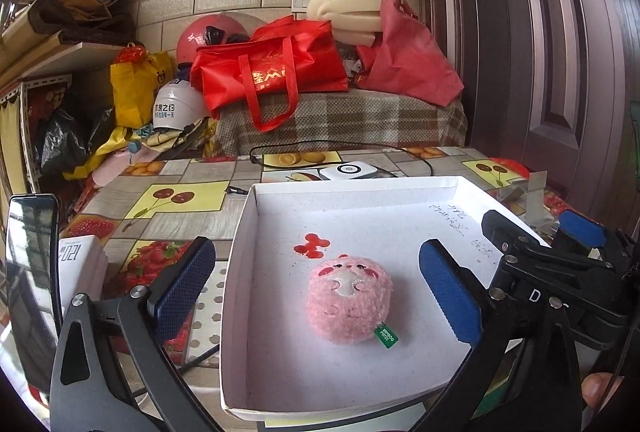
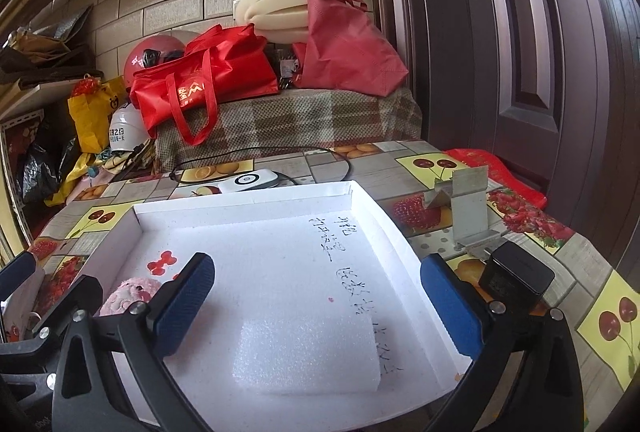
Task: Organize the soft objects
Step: 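Release the white foam block into the white box with the right gripper, then grasp the blue tissue pack with the left gripper while the right grasps cow-print cloth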
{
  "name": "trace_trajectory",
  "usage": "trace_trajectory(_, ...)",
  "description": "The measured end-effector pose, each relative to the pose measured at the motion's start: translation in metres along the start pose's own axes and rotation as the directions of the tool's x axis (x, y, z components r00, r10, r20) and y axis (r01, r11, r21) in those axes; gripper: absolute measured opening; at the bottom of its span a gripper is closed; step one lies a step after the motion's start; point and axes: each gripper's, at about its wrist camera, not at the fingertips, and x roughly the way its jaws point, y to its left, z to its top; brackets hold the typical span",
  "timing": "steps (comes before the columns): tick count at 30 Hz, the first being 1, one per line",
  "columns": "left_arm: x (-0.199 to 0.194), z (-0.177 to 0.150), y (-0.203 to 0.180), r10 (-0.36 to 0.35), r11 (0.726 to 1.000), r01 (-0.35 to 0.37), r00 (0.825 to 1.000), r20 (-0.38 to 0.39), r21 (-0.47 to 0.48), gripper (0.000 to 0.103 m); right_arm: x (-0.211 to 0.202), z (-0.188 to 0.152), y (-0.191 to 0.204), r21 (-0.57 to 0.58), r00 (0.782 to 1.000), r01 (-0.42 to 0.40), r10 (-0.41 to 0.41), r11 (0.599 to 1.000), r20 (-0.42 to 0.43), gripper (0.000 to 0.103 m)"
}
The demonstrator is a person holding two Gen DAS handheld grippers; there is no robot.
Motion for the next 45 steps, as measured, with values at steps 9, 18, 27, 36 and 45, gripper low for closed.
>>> trace_trajectory(9,-0.008,-0.001,0.01,0.006,0.999,-0.004,1.0,0.027,-0.046,0.103,-0.024,-0.004,-0.003,-0.001,0.996,0.012,-0.012,1.0,0.091,0.103)
trace_trajectory(18,-0.026,-0.01,0.028,-0.001,0.996,0.002,1.0,0.011,-0.093,0.103,-0.044,-0.012,-0.023,0.066,0.994,0.05,-0.056,0.997,0.094,0.103)
trace_trajectory(27,-0.063,-0.022,0.026,0.007,1.0,-0.007,0.999,0.035,-0.007,0.103,-0.076,-0.026,-0.027,0.045,0.995,0.026,-0.03,0.999,0.096,0.103)
trace_trajectory(36,-0.114,-0.044,0.034,-0.1,0.994,0.1,0.995,-0.005,0.035,0.103,-0.111,-0.043,-0.041,0.002,0.997,-0.048,0.047,0.999,0.061,0.103)
trace_trajectory(45,-0.149,-0.071,0.001,-0.315,0.908,0.355,0.928,-0.197,0.223,0.103,-0.137,-0.053,-0.075,-0.039,0.996,-0.083,0.082,0.996,-0.039,0.103)
